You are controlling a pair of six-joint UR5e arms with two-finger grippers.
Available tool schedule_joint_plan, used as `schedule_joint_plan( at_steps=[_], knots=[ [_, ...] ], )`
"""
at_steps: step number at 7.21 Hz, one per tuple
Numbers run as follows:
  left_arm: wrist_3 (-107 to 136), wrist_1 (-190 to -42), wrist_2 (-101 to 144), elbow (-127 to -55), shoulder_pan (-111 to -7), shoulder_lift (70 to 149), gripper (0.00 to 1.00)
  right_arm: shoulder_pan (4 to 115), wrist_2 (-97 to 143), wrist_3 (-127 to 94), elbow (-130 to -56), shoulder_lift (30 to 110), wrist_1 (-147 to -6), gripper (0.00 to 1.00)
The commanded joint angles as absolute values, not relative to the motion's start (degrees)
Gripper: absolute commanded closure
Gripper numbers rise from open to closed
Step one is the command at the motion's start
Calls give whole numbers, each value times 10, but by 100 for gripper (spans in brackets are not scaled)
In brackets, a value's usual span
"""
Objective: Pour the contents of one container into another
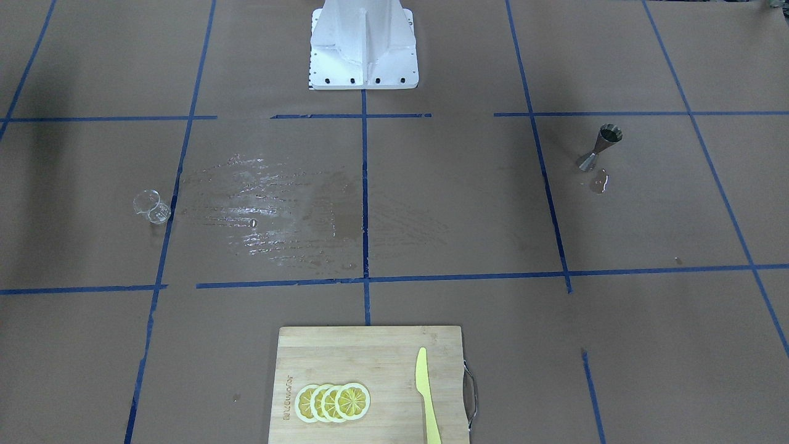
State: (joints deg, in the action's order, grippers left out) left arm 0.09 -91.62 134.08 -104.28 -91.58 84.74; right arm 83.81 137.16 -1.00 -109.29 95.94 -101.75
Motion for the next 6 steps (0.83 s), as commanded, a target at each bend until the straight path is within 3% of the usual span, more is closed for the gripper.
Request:
schedule_joint_plan(
  at_steps=[1, 3, 6],
  knots=[
    [-5, -896, 1340, -1056, -923, 806, 0, 838, 1371, -10, -1091, 966, -1016, 0],
    [-45, -901, 1340, -1058, -920, 763, 0, 832, 1371, -16, -1082, 966, -1016, 0],
    [-134, -908, 1341, -1053, -921, 763, 0, 818, 1372, -20, -1080, 966, -1016, 0]
  ],
)
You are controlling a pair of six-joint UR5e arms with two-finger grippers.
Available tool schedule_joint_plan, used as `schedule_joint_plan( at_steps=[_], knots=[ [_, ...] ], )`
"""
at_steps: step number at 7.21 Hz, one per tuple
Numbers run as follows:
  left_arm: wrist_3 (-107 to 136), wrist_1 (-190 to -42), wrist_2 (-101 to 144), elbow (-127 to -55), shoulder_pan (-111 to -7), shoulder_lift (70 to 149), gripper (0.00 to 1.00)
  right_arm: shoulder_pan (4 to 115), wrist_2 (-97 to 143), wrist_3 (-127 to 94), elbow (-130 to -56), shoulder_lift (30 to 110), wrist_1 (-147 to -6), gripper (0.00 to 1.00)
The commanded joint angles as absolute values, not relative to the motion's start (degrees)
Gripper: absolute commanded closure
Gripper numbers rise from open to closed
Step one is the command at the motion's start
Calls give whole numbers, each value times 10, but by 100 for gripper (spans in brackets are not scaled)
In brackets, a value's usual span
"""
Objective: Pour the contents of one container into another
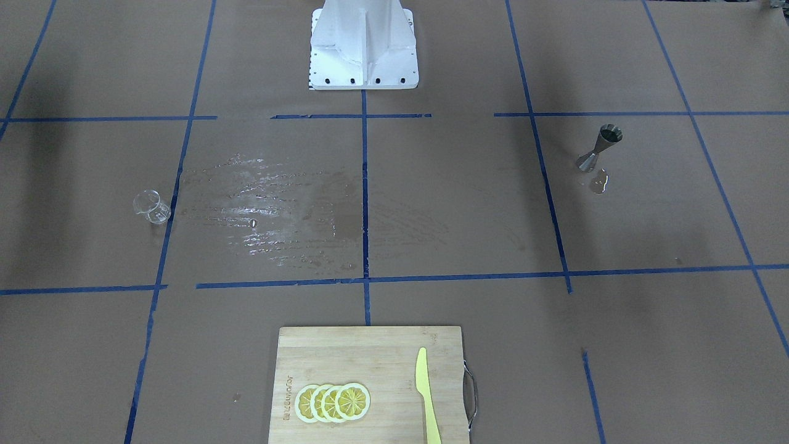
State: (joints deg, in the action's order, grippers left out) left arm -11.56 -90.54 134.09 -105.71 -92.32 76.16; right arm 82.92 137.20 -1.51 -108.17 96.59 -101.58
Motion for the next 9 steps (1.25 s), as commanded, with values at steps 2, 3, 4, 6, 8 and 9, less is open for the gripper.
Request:
schedule_joint_plan(
  at_steps=[2, 3, 4, 6, 8, 9],
  knots=[
    [-135, -902, 1342, -1042, -918, 795, 0, 817, 1369, -15, -1082, 966, -1015, 0],
    [-135, -907, 1344, -1035, -916, 795, 0, 816, 1372, -18, -1081, 965, -1015, 0],
    [-134, -906, 1344, -1033, -916, 795, 0, 812, 1378, -16, -1079, 964, -1016, 0],
    [-127, -909, 1347, -1033, -915, 797, 0, 785, 1378, -11, -1083, 948, -1015, 0],
    [-2, -958, 1348, -1034, -911, 797, 0, 783, 1378, -10, -1084, 943, -1015, 0],
    [34, -961, 1352, -1035, -909, 797, 0, 783, 1378, -10, -1085, 933, -1016, 0]
  ],
)
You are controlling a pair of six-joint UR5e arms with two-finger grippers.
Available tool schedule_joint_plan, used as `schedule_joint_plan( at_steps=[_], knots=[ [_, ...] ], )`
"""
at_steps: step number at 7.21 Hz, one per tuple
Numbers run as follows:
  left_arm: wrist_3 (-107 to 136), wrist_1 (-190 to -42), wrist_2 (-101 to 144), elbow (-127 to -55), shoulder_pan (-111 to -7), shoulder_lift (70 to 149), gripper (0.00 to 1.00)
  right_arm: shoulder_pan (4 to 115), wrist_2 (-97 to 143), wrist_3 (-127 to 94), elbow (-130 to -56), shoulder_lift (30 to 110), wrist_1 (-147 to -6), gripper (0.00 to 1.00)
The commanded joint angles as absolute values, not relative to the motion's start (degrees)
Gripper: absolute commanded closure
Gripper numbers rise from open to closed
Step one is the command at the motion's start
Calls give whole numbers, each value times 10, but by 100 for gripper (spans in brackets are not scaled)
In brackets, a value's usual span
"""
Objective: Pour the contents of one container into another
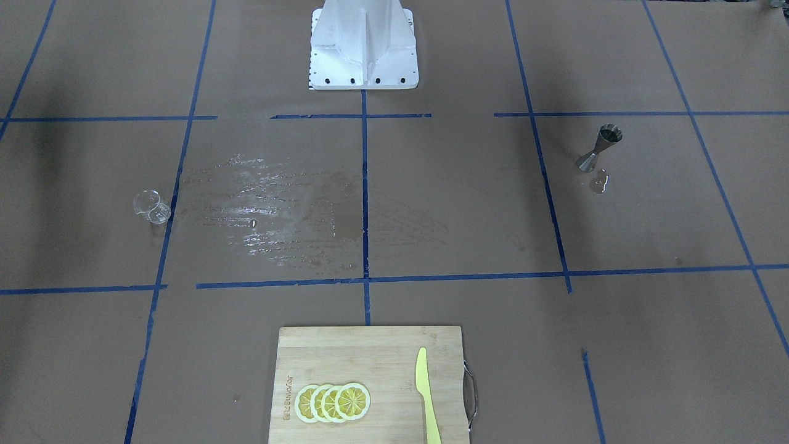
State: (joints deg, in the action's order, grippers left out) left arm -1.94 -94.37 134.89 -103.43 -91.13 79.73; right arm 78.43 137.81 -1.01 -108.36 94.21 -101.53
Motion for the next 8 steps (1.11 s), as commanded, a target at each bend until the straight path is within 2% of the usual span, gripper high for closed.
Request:
schedule_joint_plan(
  at_steps=[1, 8],
  knots=[
    [65, -963, 1358, -1035, -903, 798, 0, 783, 1379, -10, -1085, 933, -1016, 0],
    [65, -983, 1346, -1031, -874, 806, 0, 780, 1377, -9, -1084, 916, -1015, 0]
  ],
)
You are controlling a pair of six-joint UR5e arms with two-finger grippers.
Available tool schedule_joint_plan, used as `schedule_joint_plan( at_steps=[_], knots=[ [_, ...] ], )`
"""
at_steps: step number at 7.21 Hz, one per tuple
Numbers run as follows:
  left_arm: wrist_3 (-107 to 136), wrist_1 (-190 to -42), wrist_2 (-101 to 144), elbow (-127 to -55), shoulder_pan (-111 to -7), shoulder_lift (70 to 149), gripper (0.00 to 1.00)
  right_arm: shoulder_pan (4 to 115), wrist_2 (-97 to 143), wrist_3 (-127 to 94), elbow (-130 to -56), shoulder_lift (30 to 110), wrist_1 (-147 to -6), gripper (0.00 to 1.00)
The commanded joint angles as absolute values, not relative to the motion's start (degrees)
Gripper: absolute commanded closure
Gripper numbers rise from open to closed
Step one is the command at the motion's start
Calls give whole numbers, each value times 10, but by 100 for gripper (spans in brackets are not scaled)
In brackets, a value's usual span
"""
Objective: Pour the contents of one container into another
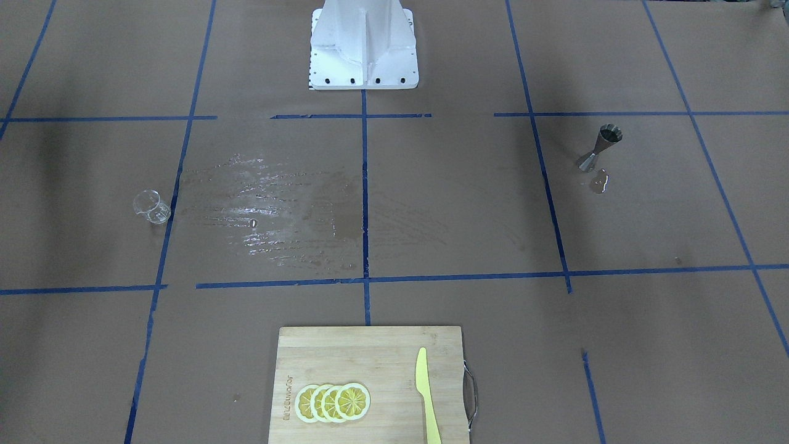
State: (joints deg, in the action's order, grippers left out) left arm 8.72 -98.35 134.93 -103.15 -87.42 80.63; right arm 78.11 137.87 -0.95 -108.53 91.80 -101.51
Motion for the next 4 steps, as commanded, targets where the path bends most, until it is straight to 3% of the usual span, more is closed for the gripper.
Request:
schedule_joint_plan(
  at_steps=[1, 4],
  knots=[
    [35, -983, 1317, -1032, -874, 805, 0, 780, 1376, -9, -1084, 916, -1015, 0],
    [32, -979, 1310, -1030, -874, 808, 0, 779, 1377, -9, -1085, 916, -1014, 0]
  ],
)
